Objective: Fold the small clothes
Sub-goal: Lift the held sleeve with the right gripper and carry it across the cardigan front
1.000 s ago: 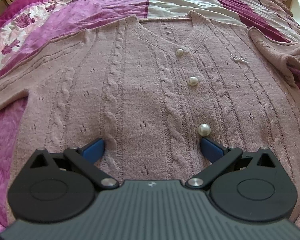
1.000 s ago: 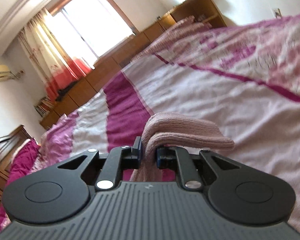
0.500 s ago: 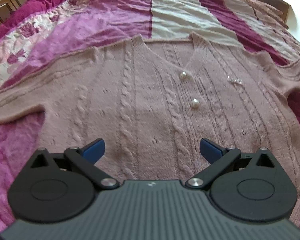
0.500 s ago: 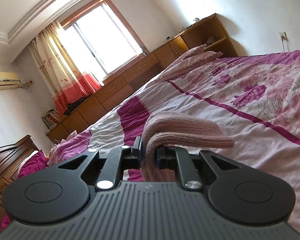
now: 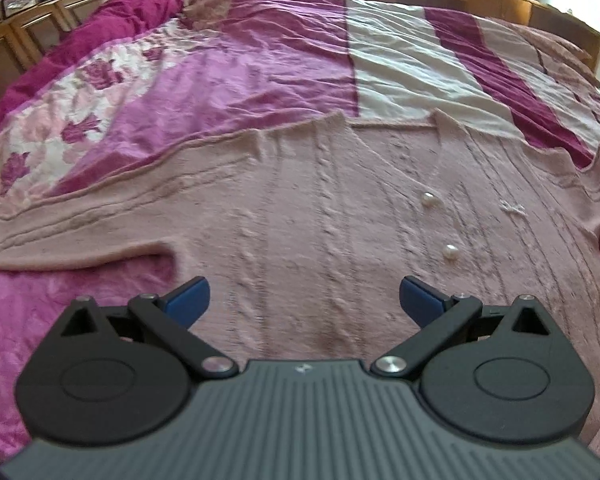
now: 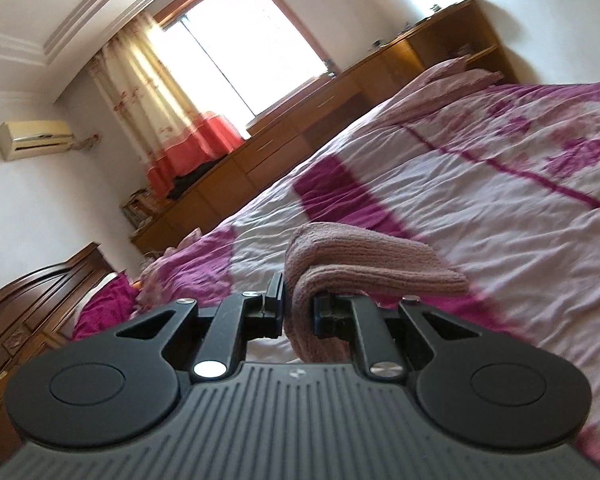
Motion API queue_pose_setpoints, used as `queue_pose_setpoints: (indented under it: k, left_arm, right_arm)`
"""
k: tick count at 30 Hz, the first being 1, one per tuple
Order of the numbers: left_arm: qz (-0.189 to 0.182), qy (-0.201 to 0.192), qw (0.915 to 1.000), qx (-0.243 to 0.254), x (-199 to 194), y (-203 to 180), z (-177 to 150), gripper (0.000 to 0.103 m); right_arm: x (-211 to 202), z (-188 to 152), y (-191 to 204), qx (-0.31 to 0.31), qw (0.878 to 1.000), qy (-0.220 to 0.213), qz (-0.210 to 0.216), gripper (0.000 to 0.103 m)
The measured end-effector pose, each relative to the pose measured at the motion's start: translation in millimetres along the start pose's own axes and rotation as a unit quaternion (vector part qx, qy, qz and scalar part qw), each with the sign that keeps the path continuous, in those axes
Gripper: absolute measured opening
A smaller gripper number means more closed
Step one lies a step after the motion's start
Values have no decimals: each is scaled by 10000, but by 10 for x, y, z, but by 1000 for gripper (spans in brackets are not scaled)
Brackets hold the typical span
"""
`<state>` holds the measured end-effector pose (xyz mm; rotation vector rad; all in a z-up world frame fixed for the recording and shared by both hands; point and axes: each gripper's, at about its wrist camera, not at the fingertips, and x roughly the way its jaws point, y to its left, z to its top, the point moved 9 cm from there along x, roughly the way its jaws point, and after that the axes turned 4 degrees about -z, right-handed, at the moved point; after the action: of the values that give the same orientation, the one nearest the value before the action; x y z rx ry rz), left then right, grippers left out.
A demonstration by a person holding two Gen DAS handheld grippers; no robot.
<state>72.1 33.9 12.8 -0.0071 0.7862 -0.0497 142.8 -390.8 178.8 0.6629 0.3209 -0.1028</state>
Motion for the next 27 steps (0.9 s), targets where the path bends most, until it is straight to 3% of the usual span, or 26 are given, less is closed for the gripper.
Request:
queue_pose_setpoints:
  k: [9,16,21,27]
  left_arm:
    - [272,-128,9990,-339,-114,448,48,103]
    - [430,-176,9972,-580,-175,718,36,103]
    - [512,-215,9964,-639,-223,831,30,103]
    - [683,-355,9951,-629,-306,976,63,103]
  right_arm:
    - [215,-491,984,-84,9990,216,383,14]
    - [524,-1176,1552,-166,9967,603,515,14]
    - [755,-1706,1719,-264,9935,984,515,14]
    - [1016,-2148,1652,-307,9889,1370,480,14]
